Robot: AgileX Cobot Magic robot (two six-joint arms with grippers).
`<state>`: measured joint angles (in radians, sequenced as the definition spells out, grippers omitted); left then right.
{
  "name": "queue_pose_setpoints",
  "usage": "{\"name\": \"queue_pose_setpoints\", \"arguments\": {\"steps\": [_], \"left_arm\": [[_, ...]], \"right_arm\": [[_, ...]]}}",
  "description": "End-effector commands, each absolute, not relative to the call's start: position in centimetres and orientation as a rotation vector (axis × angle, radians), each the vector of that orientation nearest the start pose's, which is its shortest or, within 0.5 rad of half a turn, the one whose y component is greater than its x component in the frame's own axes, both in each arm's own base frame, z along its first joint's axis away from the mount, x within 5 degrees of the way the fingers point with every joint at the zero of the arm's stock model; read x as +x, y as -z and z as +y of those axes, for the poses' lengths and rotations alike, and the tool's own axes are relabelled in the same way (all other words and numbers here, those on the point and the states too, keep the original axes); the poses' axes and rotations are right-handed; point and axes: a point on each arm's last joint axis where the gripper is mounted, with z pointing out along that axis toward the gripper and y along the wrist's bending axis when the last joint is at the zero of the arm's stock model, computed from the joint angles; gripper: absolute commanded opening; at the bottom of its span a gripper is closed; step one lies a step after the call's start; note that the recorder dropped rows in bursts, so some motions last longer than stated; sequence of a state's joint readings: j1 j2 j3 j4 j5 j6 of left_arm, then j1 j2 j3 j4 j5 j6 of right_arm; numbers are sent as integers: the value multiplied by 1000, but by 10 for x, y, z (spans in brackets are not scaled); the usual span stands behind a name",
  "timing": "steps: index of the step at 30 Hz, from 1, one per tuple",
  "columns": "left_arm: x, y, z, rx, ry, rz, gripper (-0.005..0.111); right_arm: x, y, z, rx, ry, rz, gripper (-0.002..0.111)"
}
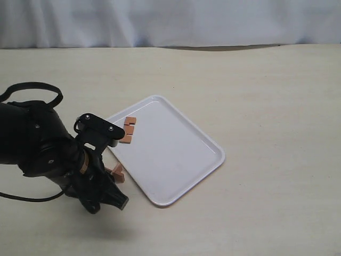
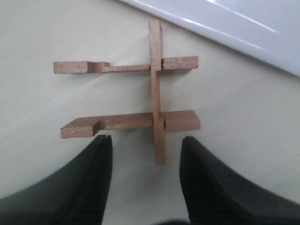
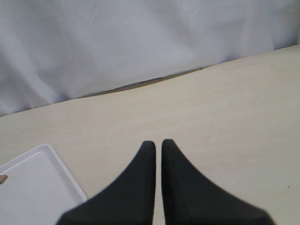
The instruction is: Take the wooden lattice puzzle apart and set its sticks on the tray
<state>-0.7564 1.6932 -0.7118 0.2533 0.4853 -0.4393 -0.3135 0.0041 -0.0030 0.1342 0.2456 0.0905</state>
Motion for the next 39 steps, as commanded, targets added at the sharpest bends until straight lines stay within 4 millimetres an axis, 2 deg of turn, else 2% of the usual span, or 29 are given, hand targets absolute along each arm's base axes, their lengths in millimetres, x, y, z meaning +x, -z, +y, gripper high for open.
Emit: {"name": "queue_pose_setpoints", "arguments": {"steps": [1,10,15,36,39], "left_arm": [[201,-127,-177,722,29,2802,43],[200,-126,-176,722,23,2813,43],[193,-118,-170,734,38,2811,43],[197,-119,-176,746,105,2731,42],[198,-120,-176,756,102,2724,28]], "right_arm": [[54,-191,-14,425,45,1674,4],[54,-191,-14,425,45,1674,4],[54,-191,-14,425,45,1674,4],[54,-191,-14,425,45,1674,4],[54,-191,-14,425,45,1674,4]]}}
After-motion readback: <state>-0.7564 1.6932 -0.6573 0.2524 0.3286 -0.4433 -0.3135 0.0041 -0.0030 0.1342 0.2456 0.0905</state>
